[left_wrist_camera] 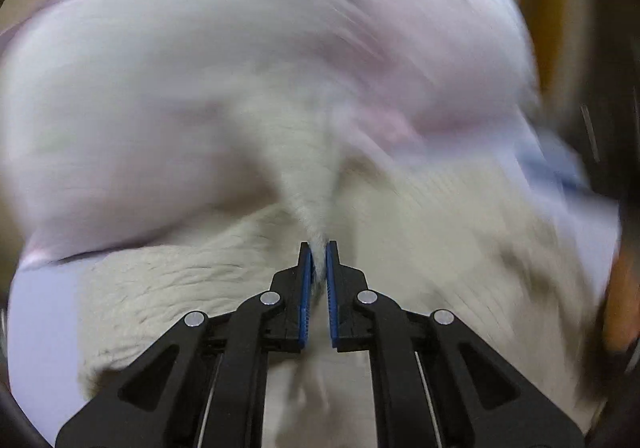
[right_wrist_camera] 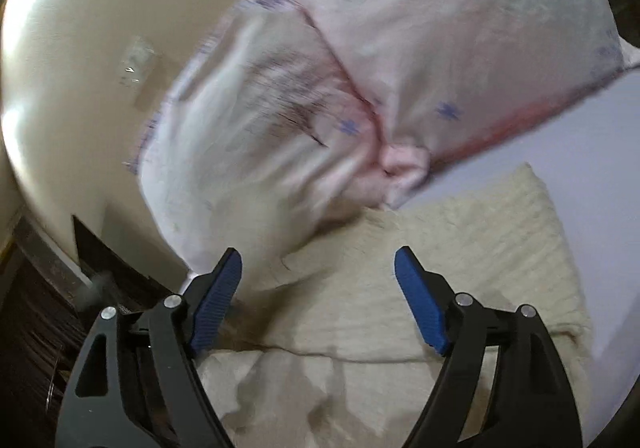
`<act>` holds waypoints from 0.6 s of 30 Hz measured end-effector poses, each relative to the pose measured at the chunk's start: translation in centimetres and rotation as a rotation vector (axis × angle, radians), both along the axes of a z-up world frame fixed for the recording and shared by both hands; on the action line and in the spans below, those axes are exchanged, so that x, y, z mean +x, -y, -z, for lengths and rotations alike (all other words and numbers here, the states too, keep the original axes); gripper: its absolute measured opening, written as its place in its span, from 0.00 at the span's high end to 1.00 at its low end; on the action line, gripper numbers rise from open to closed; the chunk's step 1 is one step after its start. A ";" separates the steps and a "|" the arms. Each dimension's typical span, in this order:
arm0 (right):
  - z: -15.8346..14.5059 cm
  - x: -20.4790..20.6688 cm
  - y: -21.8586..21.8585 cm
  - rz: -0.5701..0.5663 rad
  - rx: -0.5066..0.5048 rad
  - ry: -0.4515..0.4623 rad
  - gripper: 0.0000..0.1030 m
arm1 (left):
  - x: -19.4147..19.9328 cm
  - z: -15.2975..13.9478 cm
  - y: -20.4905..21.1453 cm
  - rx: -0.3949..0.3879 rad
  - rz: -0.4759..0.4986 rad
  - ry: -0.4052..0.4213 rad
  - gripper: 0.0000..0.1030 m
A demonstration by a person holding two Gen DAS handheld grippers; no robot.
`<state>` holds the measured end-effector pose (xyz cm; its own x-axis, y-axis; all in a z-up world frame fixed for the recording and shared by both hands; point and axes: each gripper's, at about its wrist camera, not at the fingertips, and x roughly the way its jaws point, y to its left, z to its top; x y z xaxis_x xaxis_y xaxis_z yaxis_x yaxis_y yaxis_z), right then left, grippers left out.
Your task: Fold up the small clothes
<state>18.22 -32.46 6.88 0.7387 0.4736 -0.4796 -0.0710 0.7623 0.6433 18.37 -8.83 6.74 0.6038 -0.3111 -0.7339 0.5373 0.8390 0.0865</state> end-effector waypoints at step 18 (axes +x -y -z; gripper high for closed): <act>7.0 3.5 2.3 0.016 -0.100 -0.324 0.91 | -11.8 -0.6 -20.3 -0.247 -0.424 -0.104 0.53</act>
<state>21.73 -34.72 -0.14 0.5474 0.4017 -0.7342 0.1373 0.8223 0.5522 6.56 11.45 7.34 0.6424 -0.2261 -0.7323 0.1399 0.9740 -0.1780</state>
